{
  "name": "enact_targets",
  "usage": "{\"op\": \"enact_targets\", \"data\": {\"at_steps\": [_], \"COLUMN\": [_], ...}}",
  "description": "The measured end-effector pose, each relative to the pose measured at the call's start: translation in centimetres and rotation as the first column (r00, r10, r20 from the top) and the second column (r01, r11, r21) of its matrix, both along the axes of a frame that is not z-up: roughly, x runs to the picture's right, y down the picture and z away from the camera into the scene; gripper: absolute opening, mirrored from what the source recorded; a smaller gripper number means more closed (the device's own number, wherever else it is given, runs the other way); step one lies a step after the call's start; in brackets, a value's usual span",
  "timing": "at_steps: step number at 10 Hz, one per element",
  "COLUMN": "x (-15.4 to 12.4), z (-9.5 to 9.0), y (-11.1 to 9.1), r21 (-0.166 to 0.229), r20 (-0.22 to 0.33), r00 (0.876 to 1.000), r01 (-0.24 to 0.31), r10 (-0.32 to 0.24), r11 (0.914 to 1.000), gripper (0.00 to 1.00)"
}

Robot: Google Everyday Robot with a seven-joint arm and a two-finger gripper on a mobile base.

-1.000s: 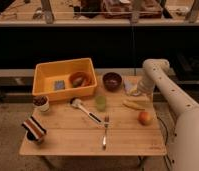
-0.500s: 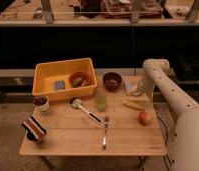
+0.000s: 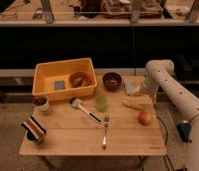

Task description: Place apple in plastic cup

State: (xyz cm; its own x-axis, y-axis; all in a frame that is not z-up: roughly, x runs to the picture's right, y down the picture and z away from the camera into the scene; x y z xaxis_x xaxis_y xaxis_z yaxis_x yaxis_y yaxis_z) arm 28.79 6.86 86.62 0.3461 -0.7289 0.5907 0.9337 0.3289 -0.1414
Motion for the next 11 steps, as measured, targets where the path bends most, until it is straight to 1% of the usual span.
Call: {"op": "enact_targets", "data": {"at_steps": [1,2,3,4,5,7,9,11], "x": [0.5,0.8,1.0,1.1,1.2,1.4,0.8,0.6], "z": [-1.2,-1.6,-1.5,-0.5,0.3,0.8,0.1,-1.1], "y": [1.5,2.9,3.9,5.2,5.9,6.4,6.0,6.2], "r21": [0.003,0.002,-0.001,0.003,0.014,0.042,0.055,0.059], "r20": [-0.012,-0.024,-0.031,-0.042,-0.041,-0.045,-0.033,-0.031], "r00": [1.0,1.0,0.999,0.999,0.999,0.999,0.999,0.999], "r01": [0.004,0.008,0.011,0.014,0.009,0.011,0.017,0.028], "r10": [-0.004,-0.008,-0.011,-0.014,-0.008,-0.009,-0.016,-0.027], "r11": [1.0,1.0,0.9999,0.9999,0.9999,0.9991,0.9983,0.9978], "gripper": [0.8,0.8,0.8,0.8,0.8,0.8,0.8,0.8]}}
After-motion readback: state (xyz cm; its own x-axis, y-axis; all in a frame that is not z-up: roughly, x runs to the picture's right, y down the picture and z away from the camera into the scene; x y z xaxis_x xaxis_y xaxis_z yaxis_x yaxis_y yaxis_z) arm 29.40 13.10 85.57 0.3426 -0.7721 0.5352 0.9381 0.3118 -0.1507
